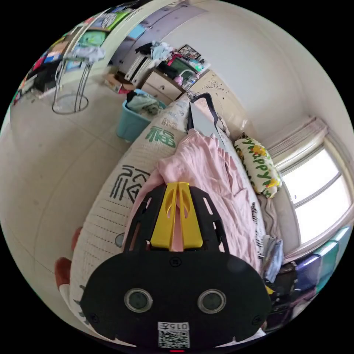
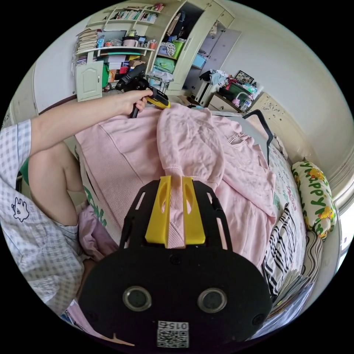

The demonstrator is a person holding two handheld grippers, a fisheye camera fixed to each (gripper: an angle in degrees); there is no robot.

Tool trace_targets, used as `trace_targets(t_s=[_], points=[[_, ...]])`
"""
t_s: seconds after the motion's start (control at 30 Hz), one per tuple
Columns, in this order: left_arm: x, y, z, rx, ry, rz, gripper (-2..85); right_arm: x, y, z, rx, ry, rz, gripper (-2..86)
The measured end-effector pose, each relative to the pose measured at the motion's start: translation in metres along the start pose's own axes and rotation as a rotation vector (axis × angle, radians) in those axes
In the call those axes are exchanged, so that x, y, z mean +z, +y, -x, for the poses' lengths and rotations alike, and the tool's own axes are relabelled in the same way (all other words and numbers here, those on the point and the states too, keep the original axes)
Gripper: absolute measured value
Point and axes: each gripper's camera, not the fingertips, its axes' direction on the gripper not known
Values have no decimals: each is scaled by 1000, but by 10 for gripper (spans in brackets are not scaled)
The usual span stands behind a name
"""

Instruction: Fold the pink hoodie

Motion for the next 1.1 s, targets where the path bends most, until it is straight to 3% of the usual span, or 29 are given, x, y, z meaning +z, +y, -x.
trace_targets(t_s=[0.07,0.27,0.57,0.7,0.87,1.0,1.1], points=[[-4,-19,5,-2,89,7,-8,4,1,1,-22,-33,28,53],[1,-50,-2,-1,84,108,-9,-11,3,-1,-19,-39,14,12],[-57,-72,-6,2,107,-77,-8,-29,7,3,-20,-37,20,-3],[-64,-85,-17,51,46,-10,1,-22,4,12,-45,-35,68,-2],[-76,-97,-12,-16,140,20,124,-23,2,13,-54,-21,77,-1],[-72,-99,0,-103,5,41,144,-24,2,8,-45,-34,78,0],[-66,-98,15,-179,169,52,127,-26,2,6,-45,-31,73,0]])
